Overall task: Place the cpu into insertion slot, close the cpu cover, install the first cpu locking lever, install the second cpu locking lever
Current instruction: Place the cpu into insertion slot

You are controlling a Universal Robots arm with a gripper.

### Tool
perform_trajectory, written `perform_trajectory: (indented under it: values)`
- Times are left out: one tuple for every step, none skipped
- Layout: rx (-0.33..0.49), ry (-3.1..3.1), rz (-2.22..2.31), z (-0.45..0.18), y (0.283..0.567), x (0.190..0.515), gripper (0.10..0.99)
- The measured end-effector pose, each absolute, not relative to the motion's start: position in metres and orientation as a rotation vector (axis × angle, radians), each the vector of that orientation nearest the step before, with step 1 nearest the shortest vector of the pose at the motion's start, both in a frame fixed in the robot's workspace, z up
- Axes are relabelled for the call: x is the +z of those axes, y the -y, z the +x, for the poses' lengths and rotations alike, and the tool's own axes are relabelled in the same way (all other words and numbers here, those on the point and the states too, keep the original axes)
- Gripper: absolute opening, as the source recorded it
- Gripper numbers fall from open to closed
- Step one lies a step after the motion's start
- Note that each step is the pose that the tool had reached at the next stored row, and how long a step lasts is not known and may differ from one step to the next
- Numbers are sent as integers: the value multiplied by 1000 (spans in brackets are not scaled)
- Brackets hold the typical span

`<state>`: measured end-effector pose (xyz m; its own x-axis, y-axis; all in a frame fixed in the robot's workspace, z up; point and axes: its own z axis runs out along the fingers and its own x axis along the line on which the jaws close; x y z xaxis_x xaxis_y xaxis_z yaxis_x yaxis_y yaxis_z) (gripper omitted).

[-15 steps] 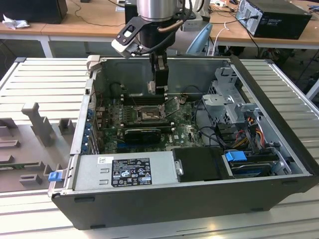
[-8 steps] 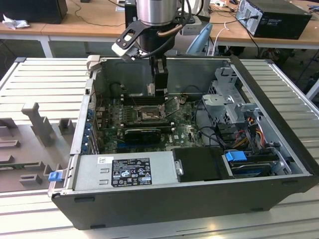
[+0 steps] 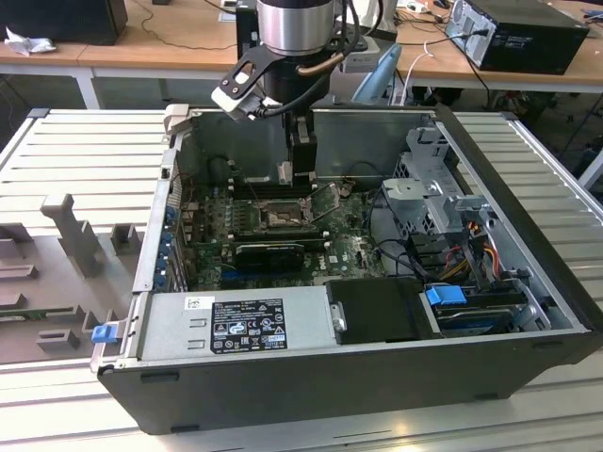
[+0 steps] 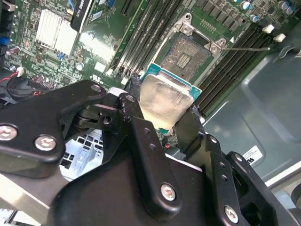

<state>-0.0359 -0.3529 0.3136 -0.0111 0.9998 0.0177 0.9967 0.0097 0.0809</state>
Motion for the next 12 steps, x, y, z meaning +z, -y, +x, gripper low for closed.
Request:
perform_trajectory:
  values:
    - [108, -2200, 2177, -36, 353, 312, 541]
    - [107, -2201, 2178, -36, 353, 309, 541]
    - [106, -2201, 2178, -36, 353, 309, 541]
    - [106, -2201, 2178, -36, 353, 309, 541]
    - [106, -2201, 2178, -36, 353, 308, 541]
    - [107, -2201, 2178, -36, 353, 308, 541]
    - [107, -2201, 2178, -36, 353, 308, 541]
    - [107, -2201, 2178, -36, 353, 307, 541]
    - [107, -2201, 2178, -36, 353, 307, 541]
    - [107, -2201, 2178, -36, 353, 306, 541]
    - [107, -2201, 2178, -36, 353, 305, 541]
    - [107, -2201, 2178, -36, 353, 304, 541]
